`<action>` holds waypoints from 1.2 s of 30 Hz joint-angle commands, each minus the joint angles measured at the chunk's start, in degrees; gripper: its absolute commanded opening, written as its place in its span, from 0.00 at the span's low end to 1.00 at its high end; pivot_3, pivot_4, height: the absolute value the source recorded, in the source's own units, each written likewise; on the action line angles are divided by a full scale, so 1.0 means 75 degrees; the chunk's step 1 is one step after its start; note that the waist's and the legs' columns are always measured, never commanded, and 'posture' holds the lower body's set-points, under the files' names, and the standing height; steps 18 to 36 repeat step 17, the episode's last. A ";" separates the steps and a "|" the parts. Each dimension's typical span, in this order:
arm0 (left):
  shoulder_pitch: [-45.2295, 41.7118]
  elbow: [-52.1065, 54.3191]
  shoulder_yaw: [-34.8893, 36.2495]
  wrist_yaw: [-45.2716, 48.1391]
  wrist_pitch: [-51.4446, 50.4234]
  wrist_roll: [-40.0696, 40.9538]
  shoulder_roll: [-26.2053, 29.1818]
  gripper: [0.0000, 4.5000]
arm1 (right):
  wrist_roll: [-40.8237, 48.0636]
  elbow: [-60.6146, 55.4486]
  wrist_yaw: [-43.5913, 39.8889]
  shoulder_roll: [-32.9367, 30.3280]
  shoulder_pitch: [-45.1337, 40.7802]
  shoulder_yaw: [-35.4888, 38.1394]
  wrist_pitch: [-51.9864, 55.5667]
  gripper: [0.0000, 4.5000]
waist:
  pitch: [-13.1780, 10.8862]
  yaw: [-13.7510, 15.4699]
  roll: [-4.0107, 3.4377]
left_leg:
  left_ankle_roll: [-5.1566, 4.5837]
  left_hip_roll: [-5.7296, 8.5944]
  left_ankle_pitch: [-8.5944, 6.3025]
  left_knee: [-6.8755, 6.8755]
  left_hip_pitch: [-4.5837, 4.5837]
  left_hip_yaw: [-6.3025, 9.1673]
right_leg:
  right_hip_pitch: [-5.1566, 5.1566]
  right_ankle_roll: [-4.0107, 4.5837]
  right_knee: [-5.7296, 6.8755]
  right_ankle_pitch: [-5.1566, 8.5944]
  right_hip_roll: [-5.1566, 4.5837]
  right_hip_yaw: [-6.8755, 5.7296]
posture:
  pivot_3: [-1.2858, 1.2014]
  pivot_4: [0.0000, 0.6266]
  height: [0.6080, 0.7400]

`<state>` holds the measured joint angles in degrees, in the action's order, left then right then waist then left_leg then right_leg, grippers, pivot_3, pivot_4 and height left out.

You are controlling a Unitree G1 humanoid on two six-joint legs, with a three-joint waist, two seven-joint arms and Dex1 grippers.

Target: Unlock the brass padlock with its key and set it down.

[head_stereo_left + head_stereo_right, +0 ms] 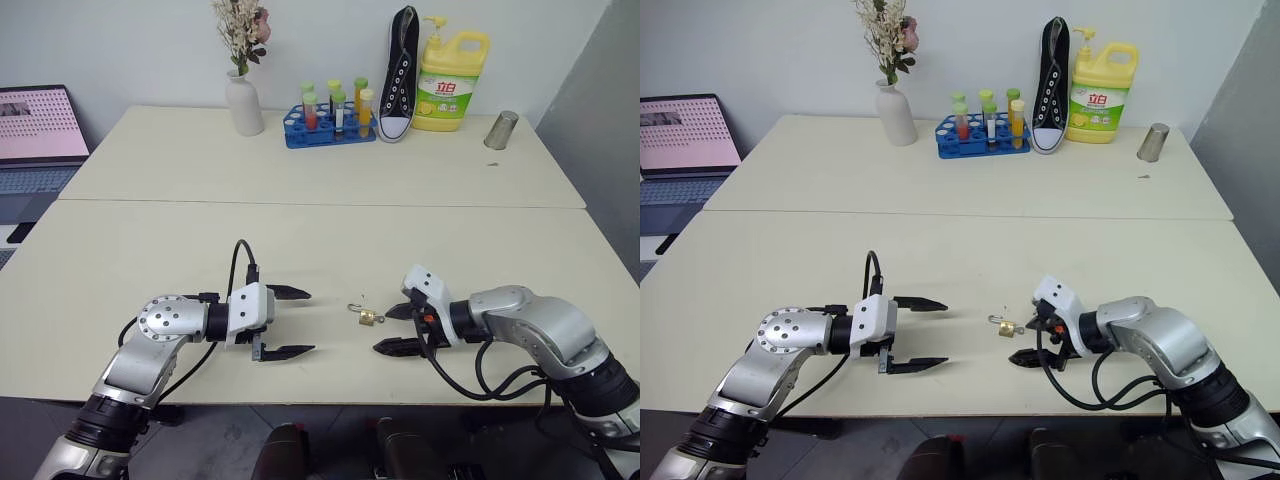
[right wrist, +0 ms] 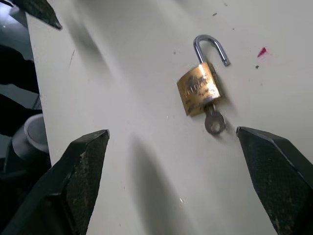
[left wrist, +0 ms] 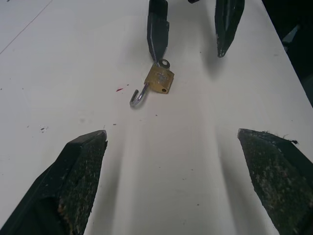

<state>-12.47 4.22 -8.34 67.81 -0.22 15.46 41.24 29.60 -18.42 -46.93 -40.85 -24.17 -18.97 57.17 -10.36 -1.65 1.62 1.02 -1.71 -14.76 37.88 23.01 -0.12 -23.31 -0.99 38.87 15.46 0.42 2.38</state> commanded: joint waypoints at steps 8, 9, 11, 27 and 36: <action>-0.0502 0.1027 0.0314 -0.0346 -0.1438 0.0356 0.0210 1.00 | 0.0112 -0.1209 -0.0511 -0.0762 0.0546 0.1708 -0.1336 0.94 | -0.0004 -0.0001 0.0001 | 0.0001 -0.0001 0.0000 -0.0005 0.0001 0.0001 | -0.0002 0.0000 -0.0001 0.0000 0.0001 0.0001 | 0.52 0.24 1.00; -0.0581 0.1088 0.0317 -0.0274 -0.1637 0.0478 0.0227 1.00 | 0.0183 -0.1370 -0.0684 -0.0880 0.0599 0.1806 -0.1438 0.94 | -0.0007 -0.0001 0.0001 | 0.0001 -0.0002 0.0000 -0.0005 0.0001 0.0002 | -0.0002 0.0000 0.0000 0.0000 0.0002 -0.0001 | 0.52 0.24 1.00; -0.0683 0.1151 0.0297 -0.0155 -0.1739 0.0540 0.0256 1.00 | -0.0104 -0.1468 -0.0927 -0.1167 0.0732 0.1698 -0.1864 0.94 | -0.0007 -0.0002 0.0001 | 0.0001 -0.0003 0.0000 -0.0005 0.0002 0.0005 | -0.0003 0.0000 0.0000 0.0001 0.0007 -0.0003 | 0.52 0.24 1.00; -0.0651 0.1332 0.0283 0.0267 -0.1900 0.0672 0.0428 1.00 | -0.0246 -0.1452 -0.1084 -0.1329 0.0900 0.1684 -0.2175 0.94 | -0.0007 -0.0012 0.0002 | 0.0001 -0.0002 0.0000 -0.0003 -0.0001 -0.0003 | -0.0002 -0.0001 -0.0001 0.0001 0.0009 0.0004 | 0.52 0.24 1.00; -0.0651 0.1332 0.0283 0.0267 -0.1900 0.0672 0.0428 1.00 | -0.0246 -0.1452 -0.1084 -0.1329 0.0900 0.1684 -0.2175 0.94 | -0.0007 -0.0012 0.0002 | 0.0001 -0.0002 0.0000 -0.0003 -0.0001 -0.0003 | -0.0002 -0.0001 -0.0001 0.0001 0.0009 0.0004 | 0.52 0.24 1.00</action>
